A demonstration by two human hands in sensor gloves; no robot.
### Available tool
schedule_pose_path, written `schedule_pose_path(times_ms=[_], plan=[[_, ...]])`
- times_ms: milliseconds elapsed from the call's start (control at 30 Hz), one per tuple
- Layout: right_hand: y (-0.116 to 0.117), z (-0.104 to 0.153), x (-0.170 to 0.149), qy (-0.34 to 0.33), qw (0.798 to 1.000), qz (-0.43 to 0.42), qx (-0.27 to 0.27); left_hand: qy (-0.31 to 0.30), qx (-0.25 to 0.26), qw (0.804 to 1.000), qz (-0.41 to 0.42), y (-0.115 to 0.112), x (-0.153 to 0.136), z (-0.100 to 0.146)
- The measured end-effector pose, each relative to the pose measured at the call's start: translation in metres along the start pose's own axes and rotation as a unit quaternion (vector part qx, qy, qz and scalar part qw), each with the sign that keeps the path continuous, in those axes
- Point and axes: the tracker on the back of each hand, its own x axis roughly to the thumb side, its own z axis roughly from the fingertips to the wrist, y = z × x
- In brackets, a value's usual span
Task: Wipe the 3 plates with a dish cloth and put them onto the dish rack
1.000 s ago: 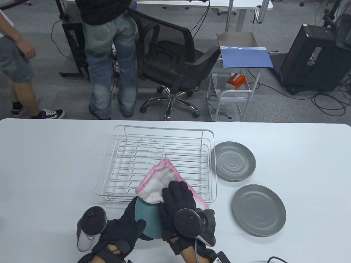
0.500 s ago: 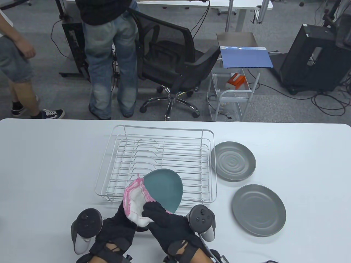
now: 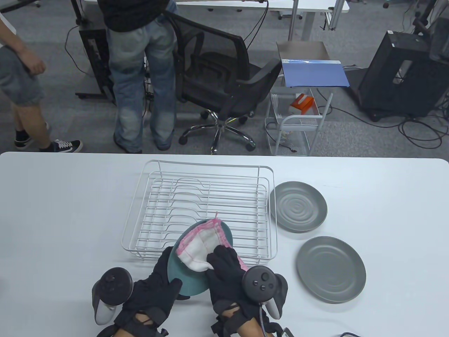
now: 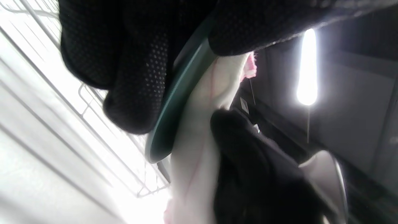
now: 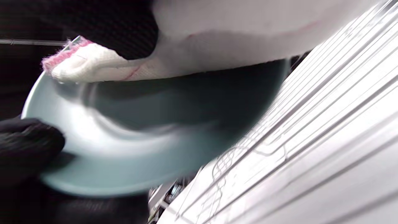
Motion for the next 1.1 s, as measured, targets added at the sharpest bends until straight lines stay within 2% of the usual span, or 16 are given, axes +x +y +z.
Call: schedule_pose_path(times_ms=[167,233,333,467,667,733,833,1000,1100], plan=[[-0.01,0.0,0.001,-0.028,0.996,-0.076,-0.047,0.002,-0.044,0.999,0.001,-0.014,0.002,-0.004],[-0.01,0.0,0.009,-0.073,0.99,-0.106,-0.051,-0.003,-0.051,0.999,0.018,-0.02,0.003,-0.005],[-0.004,0.002,0.021,-0.132,0.985,-0.112,-0.02,-0.004,-0.053,0.999,0.001,-0.023,0.004,-0.004],[0.013,0.005,0.031,-0.182,0.971,-0.146,0.056,0.0,-0.028,1.0,0.012,-0.017,0.002,-0.003],[0.033,0.004,0.022,-0.129,0.954,-0.23,0.144,0.003,0.039,0.999,0.014,0.001,-0.002,0.002],[0.034,0.002,0.016,-0.107,0.953,-0.237,0.153,0.001,0.056,0.998,0.015,0.006,-0.003,0.004],[0.033,-0.001,0.009,-0.095,0.961,-0.2,0.168,0.0,0.073,0.997,0.008,0.01,-0.003,0.005],[0.033,-0.001,0.009,-0.08,0.966,-0.173,0.175,0.011,0.065,0.998,0.012,0.007,-0.007,0.004],[0.029,-0.002,0.009,-0.07,0.976,-0.116,0.173,0.007,0.07,0.997,0.012,0.01,-0.007,0.004]])
